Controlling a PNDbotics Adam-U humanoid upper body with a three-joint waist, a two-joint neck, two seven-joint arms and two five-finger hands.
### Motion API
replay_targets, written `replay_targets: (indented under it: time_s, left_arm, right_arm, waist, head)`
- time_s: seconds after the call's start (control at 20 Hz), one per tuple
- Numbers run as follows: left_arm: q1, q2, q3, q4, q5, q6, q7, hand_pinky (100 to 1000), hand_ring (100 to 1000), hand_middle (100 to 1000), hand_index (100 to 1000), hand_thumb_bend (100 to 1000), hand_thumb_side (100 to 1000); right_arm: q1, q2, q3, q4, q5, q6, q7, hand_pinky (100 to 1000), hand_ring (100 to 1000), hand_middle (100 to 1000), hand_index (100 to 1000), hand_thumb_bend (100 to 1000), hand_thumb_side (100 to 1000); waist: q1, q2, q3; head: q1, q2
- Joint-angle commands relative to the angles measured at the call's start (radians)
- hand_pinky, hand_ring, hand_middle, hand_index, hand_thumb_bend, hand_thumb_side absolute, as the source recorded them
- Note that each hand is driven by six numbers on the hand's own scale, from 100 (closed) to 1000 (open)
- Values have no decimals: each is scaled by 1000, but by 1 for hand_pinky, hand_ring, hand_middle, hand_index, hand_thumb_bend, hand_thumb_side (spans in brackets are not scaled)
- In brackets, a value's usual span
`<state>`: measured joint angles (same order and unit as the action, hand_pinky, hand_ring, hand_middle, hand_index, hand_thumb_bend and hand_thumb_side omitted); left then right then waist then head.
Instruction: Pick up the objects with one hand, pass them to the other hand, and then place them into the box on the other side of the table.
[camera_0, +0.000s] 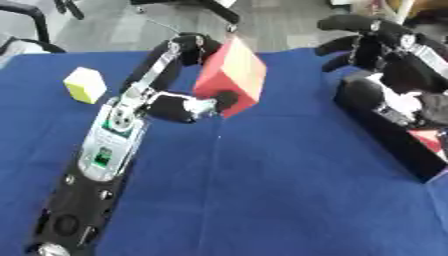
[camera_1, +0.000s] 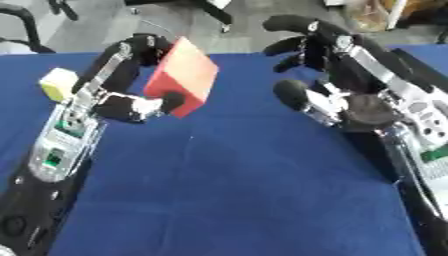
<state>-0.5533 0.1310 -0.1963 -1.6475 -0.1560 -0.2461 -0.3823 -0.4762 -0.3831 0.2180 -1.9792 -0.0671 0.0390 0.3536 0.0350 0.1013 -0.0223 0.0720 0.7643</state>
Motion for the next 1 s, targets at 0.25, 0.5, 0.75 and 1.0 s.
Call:
replay_targets:
  time_s: [0.25, 0.5, 0.75, 1.0]
  left_arm:
    - [-40, -21, -35, -7, -17, -32, -13, 550, 484, 500, 608, 475, 409]
    - [-60, -50, -37, 24, -60, -35, 2, 549, 482, 499, 607, 451, 401]
    - [-68, -70, -31, 77, -200, -16, 44, 551, 481, 499, 608, 452, 398]
    - [-83, -90, -33, 133, -308, -6, 81, 550, 480, 498, 608, 447, 392]
  right_arm:
    - [-20, -13, 0, -21, 63, 28, -1, 743, 829, 911, 929, 423, 492]
    - [-17, -11, 4, -21, 135, 39, 28, 744, 828, 911, 934, 427, 517]
    - [-15, -13, 4, -21, 189, 32, 60, 746, 828, 909, 938, 418, 517]
    - [-22, -18, 16, -21, 208, 15, 91, 750, 831, 912, 943, 413, 517]
  waist:
    - [-19, -30, -1]
    - [-25, -32, 0]
    - [-28, -34, 0]
    - [-29, -34, 1]
  head:
    - [-14, 6]
    - [-18, 6]
    - [-22, 6]
    - [-29, 6]
